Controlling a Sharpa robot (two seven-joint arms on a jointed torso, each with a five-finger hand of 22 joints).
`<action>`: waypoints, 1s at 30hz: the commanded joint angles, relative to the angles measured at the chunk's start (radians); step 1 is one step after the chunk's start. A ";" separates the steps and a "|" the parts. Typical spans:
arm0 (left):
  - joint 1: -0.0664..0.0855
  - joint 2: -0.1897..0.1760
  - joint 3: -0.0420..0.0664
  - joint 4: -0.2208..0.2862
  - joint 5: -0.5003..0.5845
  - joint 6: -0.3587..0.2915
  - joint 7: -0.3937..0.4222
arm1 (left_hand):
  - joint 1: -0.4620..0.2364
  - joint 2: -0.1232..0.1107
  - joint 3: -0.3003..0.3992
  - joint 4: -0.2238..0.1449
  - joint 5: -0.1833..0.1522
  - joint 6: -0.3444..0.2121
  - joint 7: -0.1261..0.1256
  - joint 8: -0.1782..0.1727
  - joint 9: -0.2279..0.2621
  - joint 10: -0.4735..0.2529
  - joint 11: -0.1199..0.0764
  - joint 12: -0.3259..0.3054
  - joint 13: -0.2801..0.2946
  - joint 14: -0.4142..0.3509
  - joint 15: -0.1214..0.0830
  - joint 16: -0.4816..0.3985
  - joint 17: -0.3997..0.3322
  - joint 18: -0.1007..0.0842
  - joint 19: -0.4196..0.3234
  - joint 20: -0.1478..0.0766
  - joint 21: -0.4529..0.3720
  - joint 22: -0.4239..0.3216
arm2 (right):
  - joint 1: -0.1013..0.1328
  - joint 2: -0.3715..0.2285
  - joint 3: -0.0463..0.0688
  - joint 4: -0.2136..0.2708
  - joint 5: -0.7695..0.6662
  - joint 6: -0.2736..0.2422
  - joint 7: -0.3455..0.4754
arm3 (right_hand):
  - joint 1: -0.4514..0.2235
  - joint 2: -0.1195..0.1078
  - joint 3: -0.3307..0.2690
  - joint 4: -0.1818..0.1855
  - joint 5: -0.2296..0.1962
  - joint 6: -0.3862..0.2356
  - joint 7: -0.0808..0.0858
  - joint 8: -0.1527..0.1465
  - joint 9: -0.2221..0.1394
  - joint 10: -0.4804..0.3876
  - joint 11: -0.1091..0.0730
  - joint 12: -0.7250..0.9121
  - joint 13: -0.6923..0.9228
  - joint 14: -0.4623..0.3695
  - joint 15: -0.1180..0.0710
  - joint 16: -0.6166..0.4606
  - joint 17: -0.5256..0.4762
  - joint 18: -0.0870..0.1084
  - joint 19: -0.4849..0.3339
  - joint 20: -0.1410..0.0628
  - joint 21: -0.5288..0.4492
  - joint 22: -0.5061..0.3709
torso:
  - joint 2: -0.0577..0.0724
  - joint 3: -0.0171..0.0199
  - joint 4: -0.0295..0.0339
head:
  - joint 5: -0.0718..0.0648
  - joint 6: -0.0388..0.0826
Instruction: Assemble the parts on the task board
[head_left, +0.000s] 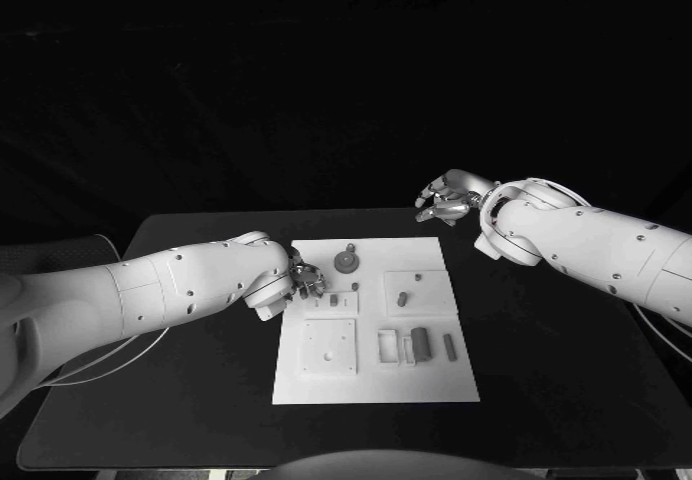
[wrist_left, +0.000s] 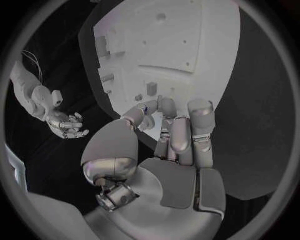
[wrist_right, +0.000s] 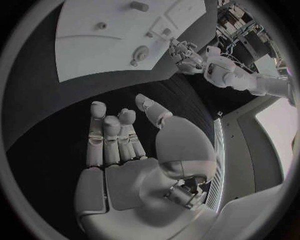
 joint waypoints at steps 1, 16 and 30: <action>-0.002 0.001 0.000 -0.002 -0.021 -0.005 0.000 | -0.001 0.013 0.049 -0.046 0.002 0.044 -0.026 0.219 0.129 0.074 -0.065 0.003 0.001 0.011 -0.017 0.005 0.001 0.073 0.018 -0.005 0.005 0.001 | -0.001 0.000 0.000 -0.001 -0.008 0.013 0.004 | -0.001 0.009 0.006 0.002 0.004 0.004 0.008 0.006 -0.002 -0.005 0.001 0.005 -0.002 0.003 -0.006 0.006 -0.001 0.011 0.001 -0.005 -0.003 0.013 | -0.001 0.0005 -0.0003 | 0.001 0.000; -0.017 0.008 0.000 -0.024 -0.021 0.051 -0.014 | -0.001 0.012 0.050 -0.046 -0.004 0.042 -0.026 0.220 0.125 0.073 -0.065 0.002 0.001 0.008 -0.017 0.004 -0.002 0.072 0.016 -0.004 0.005 0.002 | -0.002 -0.001 0.000 0.000 -0.006 0.013 0.004 | -0.001 0.009 0.006 0.002 0.004 0.004 0.008 0.006 -0.002 -0.005 0.001 0.005 -0.002 0.003 -0.006 0.006 -0.001 0.011 0.001 -0.004 -0.003 0.013 | 0.002 -0.0004 -0.0020 | 0.000 0.002; -0.021 0.007 0.000 -0.026 -0.026 0.073 -0.018 | -0.004 0.013 0.050 -0.044 -0.013 0.037 -0.024 0.220 0.120 0.070 -0.063 0.000 0.001 0.004 -0.015 0.001 -0.005 0.071 0.012 -0.003 0.004 0.004 | -0.002 -0.001 0.000 0.000 -0.006 0.013 0.004 | 0.000 0.009 0.006 0.002 0.005 0.004 0.008 0.006 -0.002 -0.005 0.001 0.005 -0.002 0.003 -0.006 0.006 -0.002 0.011 0.001 -0.004 -0.003 0.013 | 0.001 0.0000 -0.0023 | -0.002 -0.002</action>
